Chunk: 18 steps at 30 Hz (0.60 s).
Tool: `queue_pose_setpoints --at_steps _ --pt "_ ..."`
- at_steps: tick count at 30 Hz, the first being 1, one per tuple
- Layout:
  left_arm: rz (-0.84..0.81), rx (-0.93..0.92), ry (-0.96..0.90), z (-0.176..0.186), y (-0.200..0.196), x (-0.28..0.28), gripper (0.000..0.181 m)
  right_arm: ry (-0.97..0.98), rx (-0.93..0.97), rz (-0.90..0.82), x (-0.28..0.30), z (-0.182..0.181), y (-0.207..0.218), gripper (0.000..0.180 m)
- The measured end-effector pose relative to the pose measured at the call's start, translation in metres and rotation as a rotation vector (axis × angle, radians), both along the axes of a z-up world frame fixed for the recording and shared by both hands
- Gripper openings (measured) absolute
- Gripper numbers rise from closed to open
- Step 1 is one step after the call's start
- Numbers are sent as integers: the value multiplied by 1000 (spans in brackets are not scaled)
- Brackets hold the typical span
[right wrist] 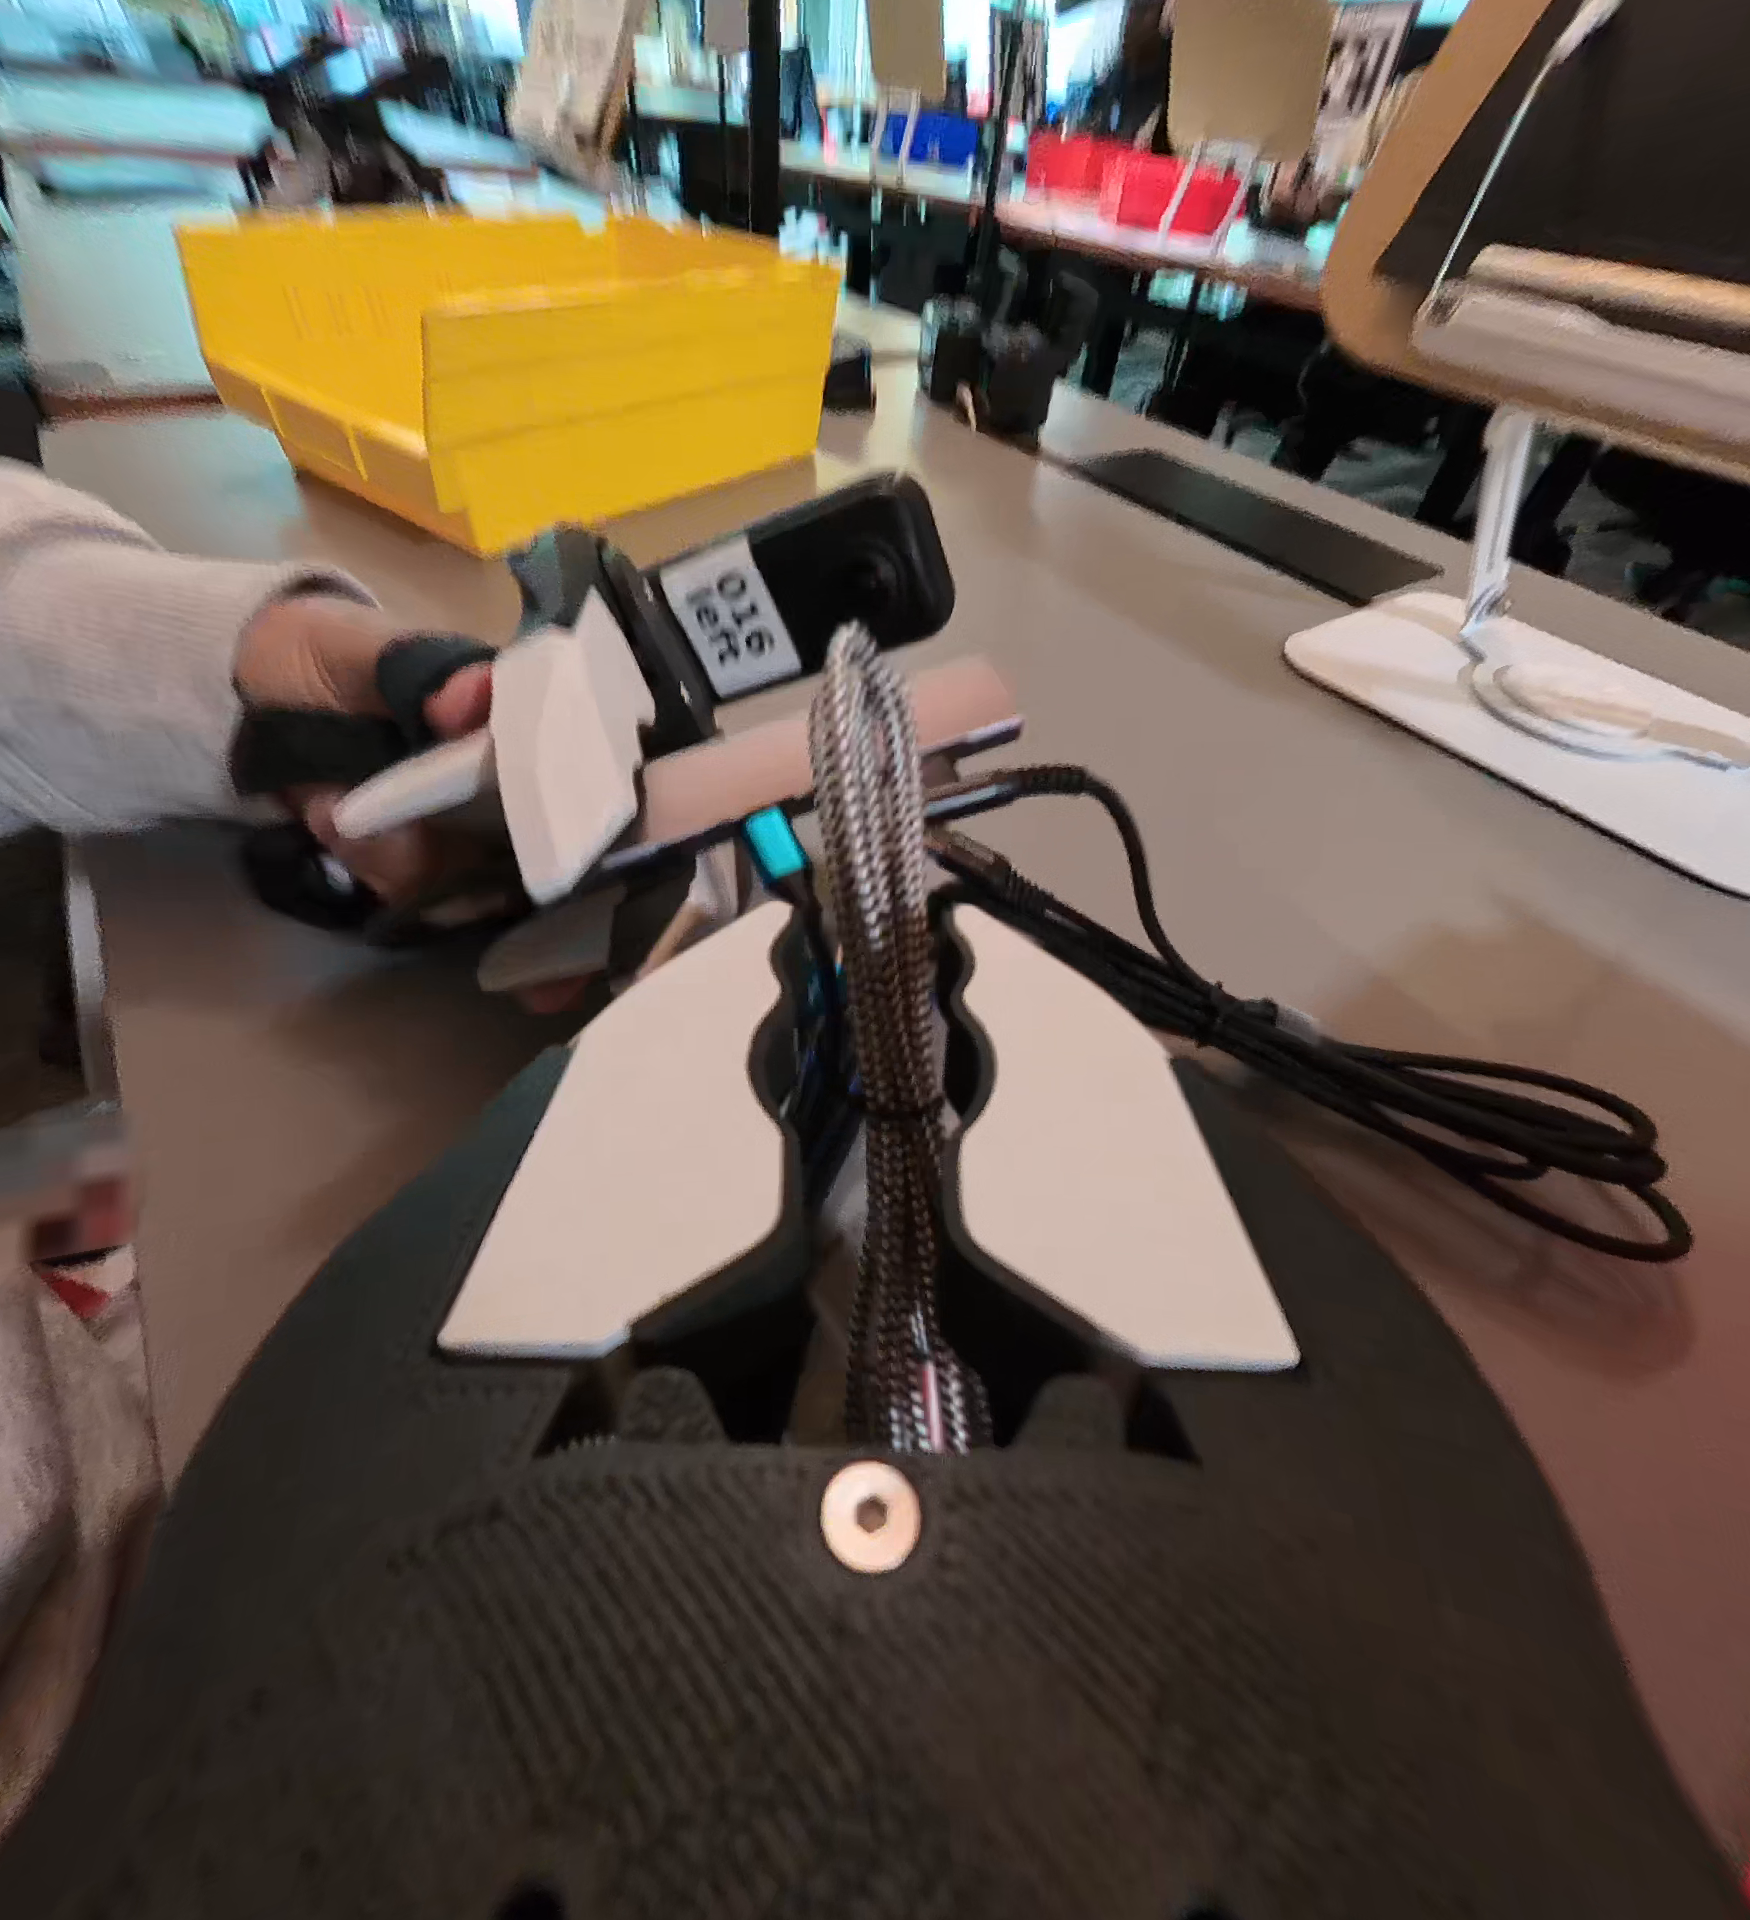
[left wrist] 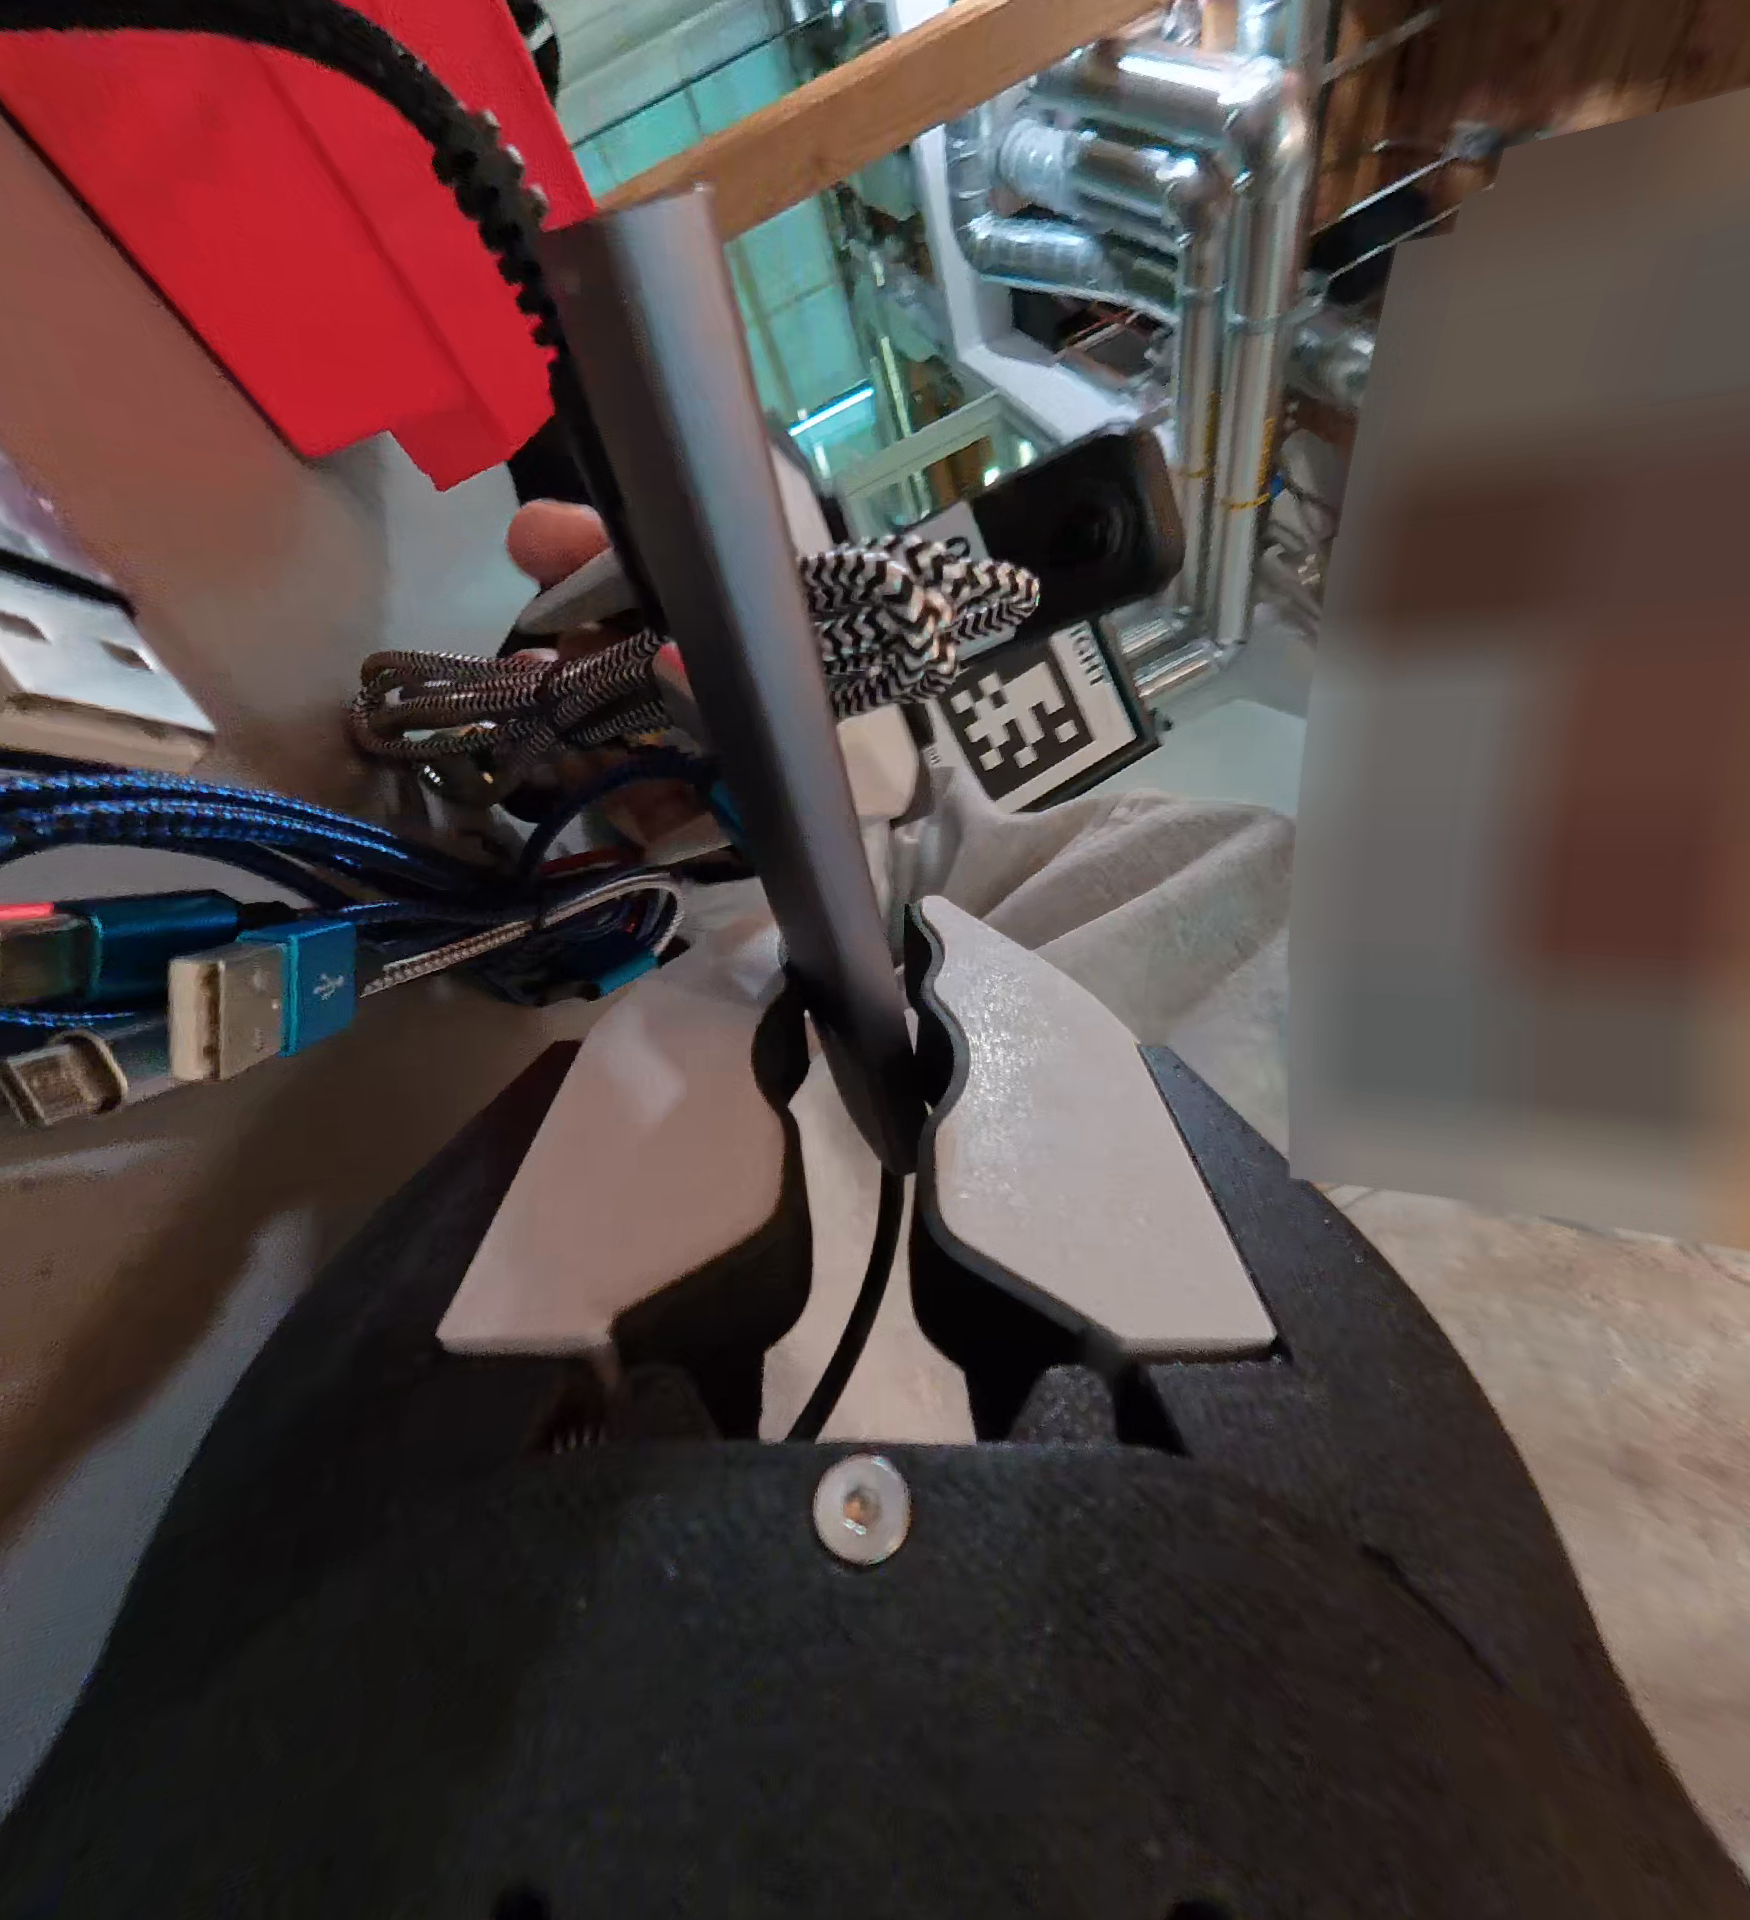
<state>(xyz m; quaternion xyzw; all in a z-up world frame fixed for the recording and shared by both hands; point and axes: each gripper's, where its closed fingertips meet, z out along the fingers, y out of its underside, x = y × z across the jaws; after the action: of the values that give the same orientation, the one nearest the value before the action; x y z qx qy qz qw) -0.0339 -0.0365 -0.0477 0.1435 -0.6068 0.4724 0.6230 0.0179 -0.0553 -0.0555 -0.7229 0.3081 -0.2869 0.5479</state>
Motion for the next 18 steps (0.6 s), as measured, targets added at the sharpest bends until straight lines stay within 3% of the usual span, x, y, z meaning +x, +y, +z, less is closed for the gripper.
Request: queue_pose_setpoints --at_steps 1,5,9,12,18 --pt "6 4 -33 -2 -1 -1 16 -22 56 1 0 8 -1 27" --pt "28 11 -173 -9 -3 -4 17 9 296 -10 3 28 -18 36" --pt "63 24 -376 -18 -7 -9 19 159 493 -84 11 22 -36 33" --pt "69 42 -493 -22 -12 -16 20 271 553 -73 10 11 -30 27" --pt "40 83 -686 -34 -17 -31 24 316 542 -41 2 14 -23 16"
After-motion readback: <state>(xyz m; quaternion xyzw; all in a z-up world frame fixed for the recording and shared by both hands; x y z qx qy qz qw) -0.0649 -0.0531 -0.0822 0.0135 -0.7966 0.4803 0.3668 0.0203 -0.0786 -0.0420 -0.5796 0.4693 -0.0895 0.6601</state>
